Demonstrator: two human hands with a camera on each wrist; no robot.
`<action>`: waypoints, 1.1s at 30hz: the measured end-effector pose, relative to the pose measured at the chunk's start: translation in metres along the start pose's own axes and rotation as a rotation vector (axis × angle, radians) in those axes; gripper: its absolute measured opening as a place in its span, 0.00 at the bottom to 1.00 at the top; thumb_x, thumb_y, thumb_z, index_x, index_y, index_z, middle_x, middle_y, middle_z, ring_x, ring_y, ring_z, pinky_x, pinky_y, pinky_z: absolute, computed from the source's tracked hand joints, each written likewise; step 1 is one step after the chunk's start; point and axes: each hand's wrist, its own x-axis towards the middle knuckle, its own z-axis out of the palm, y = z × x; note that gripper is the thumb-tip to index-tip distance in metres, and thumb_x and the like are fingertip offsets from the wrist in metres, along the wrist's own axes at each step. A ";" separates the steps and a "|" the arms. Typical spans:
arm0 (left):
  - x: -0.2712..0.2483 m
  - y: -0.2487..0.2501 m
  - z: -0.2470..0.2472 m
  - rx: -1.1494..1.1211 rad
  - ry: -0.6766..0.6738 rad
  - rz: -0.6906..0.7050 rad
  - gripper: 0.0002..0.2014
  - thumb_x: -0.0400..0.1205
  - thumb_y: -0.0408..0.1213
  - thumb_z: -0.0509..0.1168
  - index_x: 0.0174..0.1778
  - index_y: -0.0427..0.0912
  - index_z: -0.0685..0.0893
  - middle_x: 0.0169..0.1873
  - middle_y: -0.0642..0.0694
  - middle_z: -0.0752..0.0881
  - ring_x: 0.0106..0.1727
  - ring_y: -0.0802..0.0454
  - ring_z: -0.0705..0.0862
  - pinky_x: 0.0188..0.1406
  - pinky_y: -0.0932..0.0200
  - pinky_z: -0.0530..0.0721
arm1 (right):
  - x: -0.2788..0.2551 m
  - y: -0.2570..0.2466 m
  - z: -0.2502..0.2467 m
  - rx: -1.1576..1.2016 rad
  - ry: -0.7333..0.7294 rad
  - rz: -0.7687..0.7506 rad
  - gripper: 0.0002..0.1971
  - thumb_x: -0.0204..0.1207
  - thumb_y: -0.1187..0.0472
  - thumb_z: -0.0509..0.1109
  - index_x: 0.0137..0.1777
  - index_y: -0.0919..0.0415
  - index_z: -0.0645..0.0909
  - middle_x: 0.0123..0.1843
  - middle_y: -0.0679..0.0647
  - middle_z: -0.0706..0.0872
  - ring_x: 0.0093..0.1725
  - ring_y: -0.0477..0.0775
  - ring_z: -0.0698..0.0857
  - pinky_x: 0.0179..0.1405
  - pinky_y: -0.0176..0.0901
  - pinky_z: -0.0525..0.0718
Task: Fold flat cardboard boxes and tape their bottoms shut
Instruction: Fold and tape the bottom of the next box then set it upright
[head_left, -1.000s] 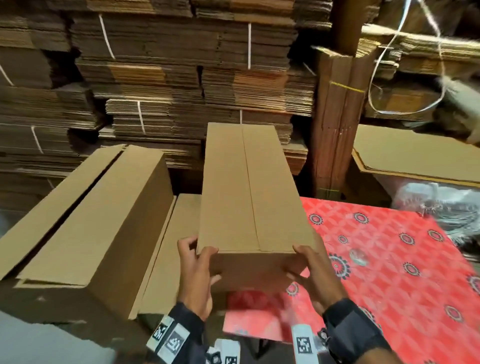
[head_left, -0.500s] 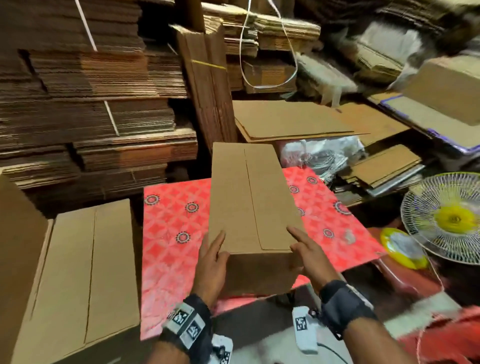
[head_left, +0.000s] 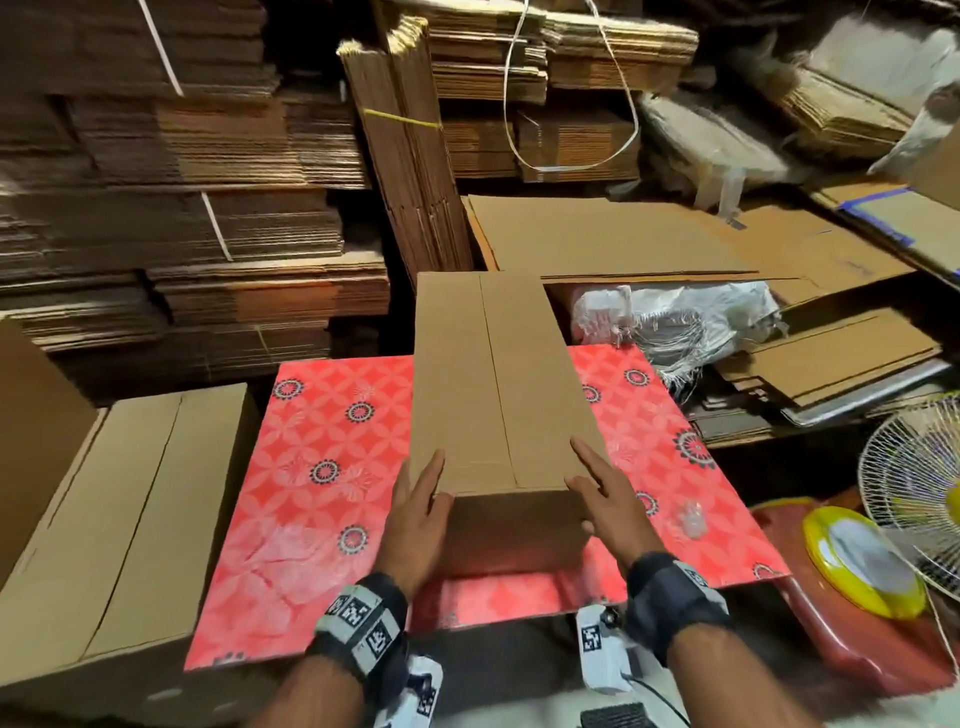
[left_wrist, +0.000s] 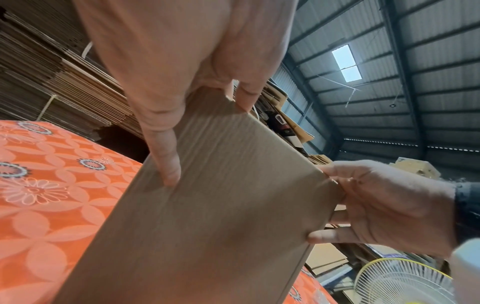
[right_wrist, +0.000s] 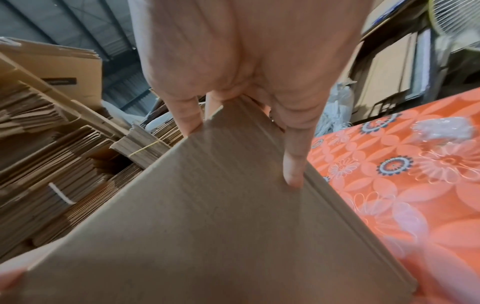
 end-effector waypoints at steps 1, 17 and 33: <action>0.001 0.002 0.008 -0.001 0.019 -0.008 0.25 0.92 0.44 0.55 0.84 0.71 0.63 0.90 0.54 0.49 0.89 0.56 0.48 0.86 0.55 0.48 | 0.005 0.004 -0.005 -0.002 -0.010 -0.005 0.27 0.73 0.34 0.64 0.74 0.16 0.69 0.81 0.34 0.69 0.82 0.51 0.69 0.77 0.74 0.73; 0.009 0.016 0.033 -0.371 0.176 -0.170 0.26 0.84 0.39 0.59 0.72 0.75 0.79 0.82 0.63 0.66 0.83 0.58 0.63 0.82 0.30 0.65 | 0.018 0.006 -0.025 0.095 -0.057 -0.024 0.28 0.74 0.40 0.68 0.75 0.20 0.72 0.83 0.38 0.69 0.83 0.45 0.68 0.82 0.68 0.70; -0.030 -0.042 0.025 -0.595 0.054 -0.386 0.29 0.83 0.35 0.60 0.76 0.70 0.76 0.79 0.51 0.78 0.73 0.46 0.79 0.71 0.33 0.79 | -0.036 -0.049 0.050 -0.945 -0.118 -0.705 0.41 0.77 0.42 0.70 0.88 0.53 0.62 0.87 0.52 0.68 0.79 0.55 0.72 0.64 0.60 0.77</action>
